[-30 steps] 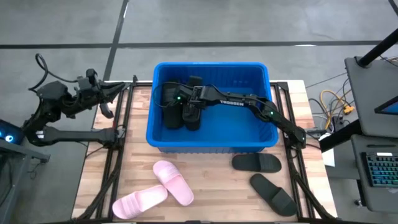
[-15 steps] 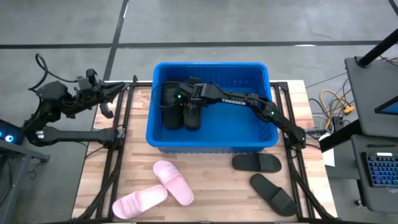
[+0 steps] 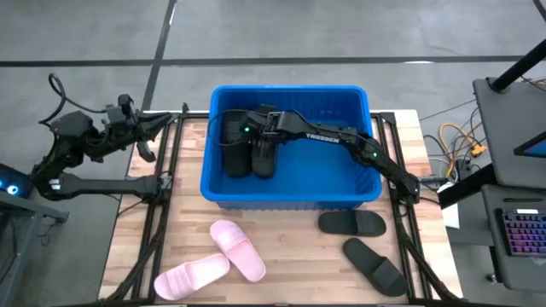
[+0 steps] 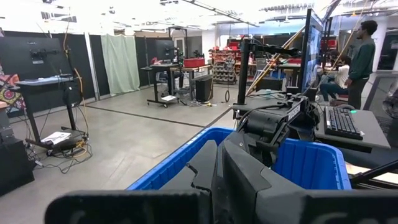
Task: Pick and place slides into bin
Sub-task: Put the black slide into the blue bin, then put the right pink slide into the blue bin
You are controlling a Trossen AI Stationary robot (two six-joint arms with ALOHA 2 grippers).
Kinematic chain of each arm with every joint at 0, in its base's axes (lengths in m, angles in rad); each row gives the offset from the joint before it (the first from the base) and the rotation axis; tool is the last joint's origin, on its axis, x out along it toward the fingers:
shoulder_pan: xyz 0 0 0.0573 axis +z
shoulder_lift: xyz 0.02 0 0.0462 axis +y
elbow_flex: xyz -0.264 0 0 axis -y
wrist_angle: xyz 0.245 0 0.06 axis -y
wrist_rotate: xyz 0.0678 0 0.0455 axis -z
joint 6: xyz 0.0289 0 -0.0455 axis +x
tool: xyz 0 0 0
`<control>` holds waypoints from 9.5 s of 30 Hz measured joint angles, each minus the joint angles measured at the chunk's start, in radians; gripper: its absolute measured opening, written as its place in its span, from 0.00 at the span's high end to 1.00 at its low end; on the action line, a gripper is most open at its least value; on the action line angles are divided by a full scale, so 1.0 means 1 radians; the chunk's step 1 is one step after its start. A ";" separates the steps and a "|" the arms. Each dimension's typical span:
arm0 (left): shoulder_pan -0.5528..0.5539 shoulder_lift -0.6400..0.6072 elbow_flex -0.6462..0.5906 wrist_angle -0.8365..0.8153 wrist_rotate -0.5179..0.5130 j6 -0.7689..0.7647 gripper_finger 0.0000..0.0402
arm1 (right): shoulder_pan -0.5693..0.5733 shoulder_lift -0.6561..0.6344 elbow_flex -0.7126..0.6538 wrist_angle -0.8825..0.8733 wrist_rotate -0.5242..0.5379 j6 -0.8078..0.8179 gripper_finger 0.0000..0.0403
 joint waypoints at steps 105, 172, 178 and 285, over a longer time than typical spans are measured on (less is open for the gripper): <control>0.000 0.012 0.000 0.137 0.180 -0.069 0.93 | 0.520 -0.662 0.000 0.165 -0.674 0.325 0.73; -0.113 0.729 0.495 0.273 0.570 0.134 0.58 | 0.525 -1.573 -1.106 0.539 0.002 0.290 0.88; -0.145 0.782 0.600 0.116 0.467 0.134 0.58 | 0.525 -1.674 -1.244 0.625 0.014 0.239 0.88; -0.734 1.596 0.652 -1.013 0.289 -1.274 0.58 | 0.526 -1.990 -1.493 0.690 0.023 0.407 0.88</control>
